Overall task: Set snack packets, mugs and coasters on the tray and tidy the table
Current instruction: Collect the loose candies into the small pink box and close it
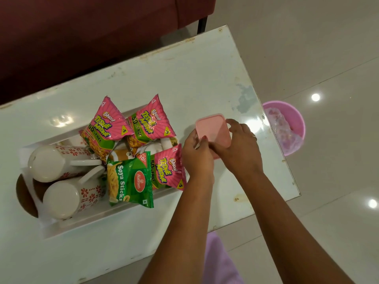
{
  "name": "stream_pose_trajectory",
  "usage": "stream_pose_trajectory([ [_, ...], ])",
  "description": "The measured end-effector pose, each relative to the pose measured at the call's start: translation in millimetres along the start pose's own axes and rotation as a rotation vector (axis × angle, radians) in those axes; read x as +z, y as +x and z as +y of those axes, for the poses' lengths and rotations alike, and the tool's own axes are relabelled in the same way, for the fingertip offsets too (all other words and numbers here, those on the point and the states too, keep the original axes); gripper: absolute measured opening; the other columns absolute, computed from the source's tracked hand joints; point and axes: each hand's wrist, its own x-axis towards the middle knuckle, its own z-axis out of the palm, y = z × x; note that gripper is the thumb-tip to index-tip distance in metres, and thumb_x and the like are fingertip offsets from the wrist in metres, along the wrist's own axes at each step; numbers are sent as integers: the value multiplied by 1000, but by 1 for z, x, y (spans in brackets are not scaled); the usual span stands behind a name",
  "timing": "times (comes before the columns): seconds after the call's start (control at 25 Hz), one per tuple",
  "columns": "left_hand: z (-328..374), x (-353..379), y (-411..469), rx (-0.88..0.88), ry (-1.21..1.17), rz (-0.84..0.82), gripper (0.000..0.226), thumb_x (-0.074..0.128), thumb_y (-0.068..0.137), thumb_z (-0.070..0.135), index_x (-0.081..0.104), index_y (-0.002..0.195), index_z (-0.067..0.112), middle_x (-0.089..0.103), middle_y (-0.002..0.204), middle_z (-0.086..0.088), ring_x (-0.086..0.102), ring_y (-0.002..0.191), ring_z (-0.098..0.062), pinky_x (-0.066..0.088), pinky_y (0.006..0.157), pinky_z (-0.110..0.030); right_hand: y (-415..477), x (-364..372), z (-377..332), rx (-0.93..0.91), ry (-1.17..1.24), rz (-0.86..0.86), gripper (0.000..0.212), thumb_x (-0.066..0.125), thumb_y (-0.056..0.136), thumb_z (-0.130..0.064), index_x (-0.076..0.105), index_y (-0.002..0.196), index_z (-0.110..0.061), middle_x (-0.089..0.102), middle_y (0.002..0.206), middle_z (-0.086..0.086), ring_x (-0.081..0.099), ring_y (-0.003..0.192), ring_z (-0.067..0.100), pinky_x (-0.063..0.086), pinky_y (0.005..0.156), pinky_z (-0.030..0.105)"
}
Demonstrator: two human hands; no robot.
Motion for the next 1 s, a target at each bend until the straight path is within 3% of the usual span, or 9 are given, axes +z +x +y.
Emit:
stream_pose_trajectory([
  [0.16, -3, 0, 5, 47, 119, 37, 43, 52, 87, -4, 61, 124, 17, 67, 120, -6, 62, 110, -22, 51, 93, -38, 4, 4, 5, 8, 69, 28, 44, 55, 92, -18, 45, 134, -18, 54, 126, 11, 57, 110, 30, 49, 94, 42],
  [0.28, -3, 0, 5, 182, 273, 56, 48, 53, 84, -7, 60, 126, 17, 67, 121, -6, 60, 112, -23, 49, 92, -33, 12, 1, 9, 64, 160, 36, 37, 51, 93, -10, 53, 130, -18, 60, 121, 11, 62, 102, 26, 53, 92, 41],
  [0.44, 3, 0, 7, 225, 374, 5, 54, 54, 86, -3, 50, 136, 17, 60, 131, -7, 55, 121, -25, 47, 100, -40, 16, -1, 9, 88, 218, 54, 34, 51, 93, -9, 59, 125, -17, 66, 112, 11, 63, 95, 26, 54, 88, 44],
  [0.68, 9, 6, 1, 283, 726, -80, 75, 59, 89, 17, 14, 150, 18, 40, 147, -11, 41, 133, -29, 37, 103, -39, 14, 4, 7, 45, 189, 109, 30, 52, 93, -21, 61, 121, -16, 68, 111, 10, 67, 91, 23, 55, 85, 39],
  [0.84, 11, 8, 5, 256, 745, -82, 68, 52, 93, 12, 14, 149, 17, 39, 147, -12, 39, 135, -30, 36, 105, -40, 17, 7, 9, 38, 117, 136, 32, 47, 95, -19, 58, 125, -22, 66, 114, 9, 65, 94, 24, 52, 85, 38],
  [1.0, 11, 8, 10, 216, 674, -57, 62, 53, 92, 11, 25, 146, 21, 46, 143, -11, 44, 131, -30, 39, 103, -41, 20, 8, 11, 21, 79, 93, 37, 44, 97, -20, 51, 132, -30, 66, 116, 7, 64, 101, 25, 51, 88, 38],
])
